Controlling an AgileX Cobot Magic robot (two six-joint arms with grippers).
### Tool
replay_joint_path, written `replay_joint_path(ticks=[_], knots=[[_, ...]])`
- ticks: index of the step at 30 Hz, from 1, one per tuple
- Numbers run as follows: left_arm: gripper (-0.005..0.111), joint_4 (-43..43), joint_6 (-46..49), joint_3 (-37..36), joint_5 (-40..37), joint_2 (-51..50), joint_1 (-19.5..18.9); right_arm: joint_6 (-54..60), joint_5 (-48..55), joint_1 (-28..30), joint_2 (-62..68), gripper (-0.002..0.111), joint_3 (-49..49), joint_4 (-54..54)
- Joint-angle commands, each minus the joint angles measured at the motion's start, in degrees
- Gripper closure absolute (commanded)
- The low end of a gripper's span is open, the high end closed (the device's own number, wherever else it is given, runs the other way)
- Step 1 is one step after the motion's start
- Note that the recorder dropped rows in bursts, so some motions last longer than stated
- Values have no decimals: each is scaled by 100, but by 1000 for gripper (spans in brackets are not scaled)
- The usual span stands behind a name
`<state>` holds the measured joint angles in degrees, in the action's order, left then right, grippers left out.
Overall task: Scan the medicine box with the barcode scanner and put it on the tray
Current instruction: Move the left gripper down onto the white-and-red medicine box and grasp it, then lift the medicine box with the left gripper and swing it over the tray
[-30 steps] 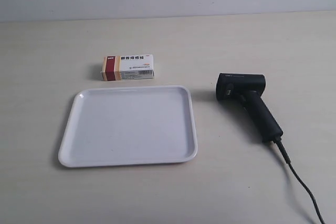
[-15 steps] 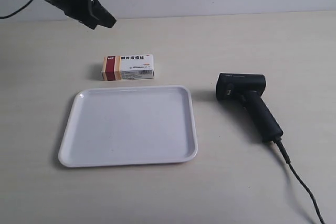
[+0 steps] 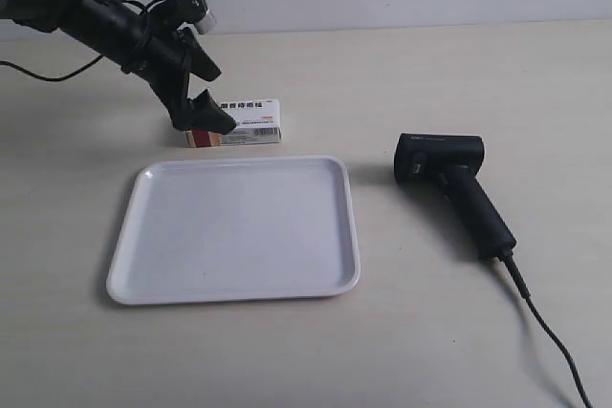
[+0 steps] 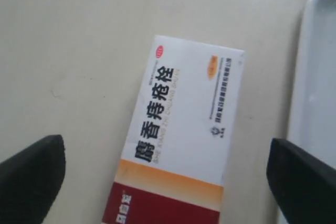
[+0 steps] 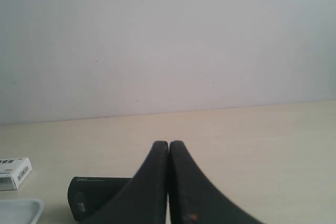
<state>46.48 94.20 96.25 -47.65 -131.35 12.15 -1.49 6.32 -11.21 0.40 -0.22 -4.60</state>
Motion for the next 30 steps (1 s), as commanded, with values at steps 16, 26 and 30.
replay_joint_path(ticks=[16, 26, 30], knots=[[73, 212, 266, 719, -256, -864, 5, -2, -186, 36, -40, 108, 22, 56], [106, 222, 298, 680, -2231, 862, 5, -23, -1421, 36, -40, 108, 22, -550], [106, 396, 767, -52, -2231, 1689, 5, -23, -1808, 36, -40, 108, 22, -708]])
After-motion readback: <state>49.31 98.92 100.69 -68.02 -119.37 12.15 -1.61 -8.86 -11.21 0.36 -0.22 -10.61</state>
